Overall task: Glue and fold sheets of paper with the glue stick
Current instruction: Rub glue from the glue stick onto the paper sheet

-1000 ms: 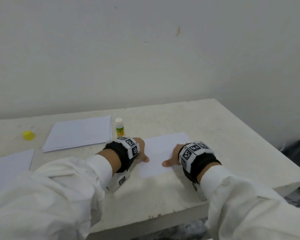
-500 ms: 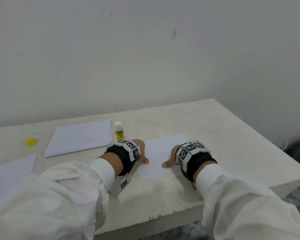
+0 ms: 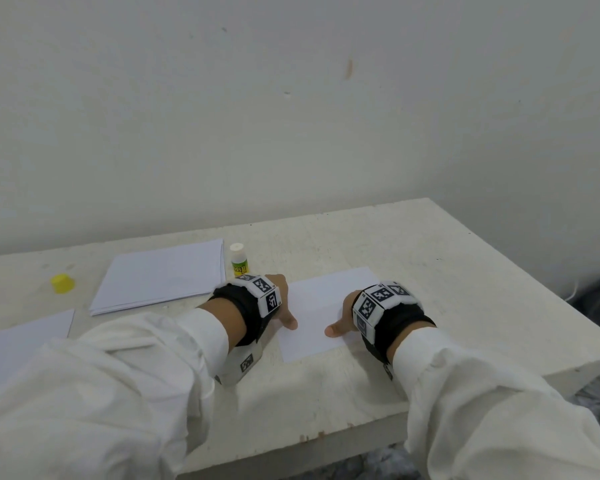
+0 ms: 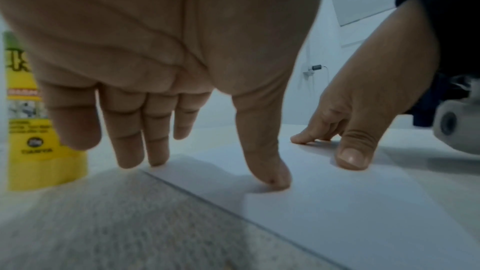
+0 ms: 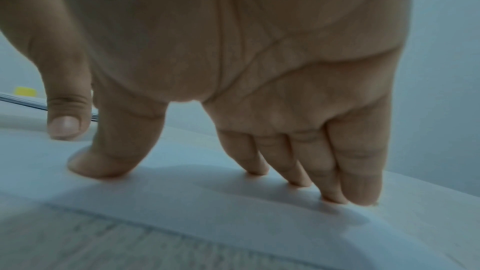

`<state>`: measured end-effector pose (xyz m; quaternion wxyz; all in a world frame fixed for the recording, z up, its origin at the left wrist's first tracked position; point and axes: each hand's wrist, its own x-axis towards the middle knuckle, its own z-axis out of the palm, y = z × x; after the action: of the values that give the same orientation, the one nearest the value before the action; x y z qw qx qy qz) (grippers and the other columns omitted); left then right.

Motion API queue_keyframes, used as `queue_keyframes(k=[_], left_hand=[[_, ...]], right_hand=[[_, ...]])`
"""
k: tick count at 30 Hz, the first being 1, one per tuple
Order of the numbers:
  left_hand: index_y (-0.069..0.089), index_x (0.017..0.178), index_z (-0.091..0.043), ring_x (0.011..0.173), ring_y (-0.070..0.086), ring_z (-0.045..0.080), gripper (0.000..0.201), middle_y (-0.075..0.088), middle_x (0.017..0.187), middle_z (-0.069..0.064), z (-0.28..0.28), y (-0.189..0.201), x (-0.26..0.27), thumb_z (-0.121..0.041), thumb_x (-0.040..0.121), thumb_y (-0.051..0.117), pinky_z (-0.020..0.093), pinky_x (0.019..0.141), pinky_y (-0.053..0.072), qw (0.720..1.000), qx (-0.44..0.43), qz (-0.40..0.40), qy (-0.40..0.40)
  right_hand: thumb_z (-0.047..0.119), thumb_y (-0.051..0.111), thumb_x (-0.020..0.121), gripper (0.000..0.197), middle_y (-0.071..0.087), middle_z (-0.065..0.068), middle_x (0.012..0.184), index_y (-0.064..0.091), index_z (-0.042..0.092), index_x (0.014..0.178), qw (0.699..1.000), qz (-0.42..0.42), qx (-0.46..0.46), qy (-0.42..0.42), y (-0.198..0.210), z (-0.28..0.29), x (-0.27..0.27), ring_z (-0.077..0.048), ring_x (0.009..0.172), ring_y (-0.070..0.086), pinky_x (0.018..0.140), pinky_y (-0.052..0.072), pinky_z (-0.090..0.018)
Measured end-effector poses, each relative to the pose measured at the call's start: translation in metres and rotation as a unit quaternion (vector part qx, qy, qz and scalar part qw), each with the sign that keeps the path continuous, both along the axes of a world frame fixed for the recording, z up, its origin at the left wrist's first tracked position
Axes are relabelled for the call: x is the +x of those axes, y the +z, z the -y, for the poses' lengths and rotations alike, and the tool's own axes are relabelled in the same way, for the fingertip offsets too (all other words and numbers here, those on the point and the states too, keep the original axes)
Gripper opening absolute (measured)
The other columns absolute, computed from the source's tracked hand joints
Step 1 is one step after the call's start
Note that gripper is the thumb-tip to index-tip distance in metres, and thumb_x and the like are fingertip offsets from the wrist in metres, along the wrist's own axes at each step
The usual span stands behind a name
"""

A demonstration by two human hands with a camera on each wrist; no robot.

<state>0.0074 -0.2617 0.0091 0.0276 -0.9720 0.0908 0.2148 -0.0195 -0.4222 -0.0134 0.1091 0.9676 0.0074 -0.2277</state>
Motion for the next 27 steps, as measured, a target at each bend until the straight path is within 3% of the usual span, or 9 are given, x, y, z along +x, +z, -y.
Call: queue_keyframes(k=[3, 7, 11, 13, 15, 18, 19, 22, 27], left_hand=[[0.042, 0.131, -0.005, 0.111, 0.055, 0.029, 0.081, 0.053, 0.126, 0.01, -0.001, 0.002, -0.002, -0.053, 0.074, 0.074, 0.034, 0.084, 0.043, 1.0, 0.015, 0.01, 0.016], [0.036, 0.136, -0.005, 0.12, 0.05, 0.03, 0.084, 0.045, 0.134, 0.01, 0.001, 0.005, -0.003, -0.052, 0.076, 0.072, 0.037, 0.092, 0.041, 0.999, 0.03, 0.012, 0.011], [0.044, 0.132, -0.004, 0.105, 0.054, 0.026, 0.078, 0.054, 0.125, 0.01, 0.004, 0.006, 0.001, -0.047, 0.075, 0.076, 0.032, 0.082, 0.041, 0.999, 0.022, -0.015, 0.018], [0.05, 0.128, -0.004, 0.1, 0.053, 0.025, 0.073, 0.058, 0.119, 0.009, 0.005, 0.007, 0.003, -0.047, 0.076, 0.075, 0.03, 0.081, 0.04, 0.999, 0.033, -0.031, 0.016], [0.048, 0.13, -0.006, 0.108, 0.054, 0.026, 0.076, 0.055, 0.126, 0.009, 0.005, 0.009, 0.004, -0.052, 0.075, 0.074, 0.032, 0.083, 0.04, 0.999, 0.045, -0.025, 0.018], [0.033, 0.141, -0.007, 0.123, 0.048, 0.03, 0.092, 0.045, 0.136, 0.01, 0.004, 0.008, 0.005, -0.053, 0.072, 0.075, 0.037, 0.095, 0.04, 0.999, 0.046, -0.014, 0.025], [0.029, 0.143, -0.007, 0.124, 0.046, 0.031, 0.098, 0.043, 0.138, 0.01, 0.004, 0.006, 0.006, -0.053, 0.071, 0.076, 0.039, 0.099, 0.04, 0.999, 0.043, -0.012, 0.026], [0.023, 0.146, -0.006, 0.127, 0.044, 0.033, 0.105, 0.041, 0.141, 0.011, 0.006, 0.007, 0.007, -0.052, 0.069, 0.078, 0.041, 0.104, 0.039, 0.998, 0.042, -0.016, 0.037], [0.022, 0.147, -0.008, 0.128, 0.043, 0.033, 0.106, 0.04, 0.142, 0.012, 0.006, 0.008, 0.009, -0.053, 0.069, 0.078, 0.042, 0.101, 0.039, 0.998, 0.049, -0.015, 0.034]], right_hand=[[0.077, 0.045, 0.078, 0.074, 0.064, -0.008, 0.115, 0.062, 0.013, 0.113, 1.0, -0.012, 0.004, -0.006, -0.006, -0.002, 0.005, -0.031, 0.11, 0.057, 0.097, 0.04, -0.041], [0.073, 0.051, 0.079, 0.067, 0.065, -0.006, 0.112, 0.062, 0.014, 0.11, 1.0, -0.017, -0.007, 0.003, -0.011, -0.002, 0.009, -0.032, 0.105, 0.059, 0.094, 0.045, -0.049], [0.072, 0.049, 0.081, 0.067, 0.065, -0.006, 0.113, 0.062, 0.013, 0.112, 1.0, -0.015, -0.006, 0.017, -0.011, -0.001, 0.01, -0.029, 0.105, 0.059, 0.092, 0.04, -0.036], [0.071, 0.048, 0.081, 0.068, 0.064, -0.005, 0.114, 0.061, 0.013, 0.113, 1.0, -0.018, 0.004, 0.008, -0.011, -0.002, 0.009, -0.028, 0.105, 0.058, 0.091, 0.04, -0.036], [0.064, 0.05, 0.086, 0.059, 0.063, -0.005, 0.12, 0.06, 0.013, 0.116, 1.0, -0.006, 0.016, 0.016, -0.003, -0.002, 0.005, -0.026, 0.104, 0.057, 0.09, 0.038, -0.036], [0.041, 0.056, 0.092, 0.053, 0.05, -0.016, 0.137, 0.05, 0.005, 0.132, 0.995, -0.039, 0.093, -0.026, 0.004, -0.001, 0.003, -0.032, 0.126, 0.047, 0.101, 0.036, -0.039], [0.042, 0.056, 0.092, 0.055, 0.05, -0.018, 0.136, 0.051, 0.005, 0.131, 0.995, -0.04, 0.093, -0.026, 0.001, -0.003, 0.005, -0.034, 0.126, 0.047, 0.102, 0.037, -0.04], [0.076, 0.045, 0.078, 0.079, 0.063, -0.018, 0.111, 0.063, 0.006, 0.11, 1.0, -0.01, 0.008, -0.013, -0.013, -0.006, 0.012, -0.038, 0.105, 0.057, 0.092, 0.046, -0.049], [0.082, 0.046, 0.07, 0.086, 0.063, -0.018, 0.109, 0.062, 0.007, 0.109, 1.0, -0.014, 0.009, 0.0, -0.015, -0.01, 0.012, -0.04, 0.104, 0.056, 0.088, 0.048, -0.052]])
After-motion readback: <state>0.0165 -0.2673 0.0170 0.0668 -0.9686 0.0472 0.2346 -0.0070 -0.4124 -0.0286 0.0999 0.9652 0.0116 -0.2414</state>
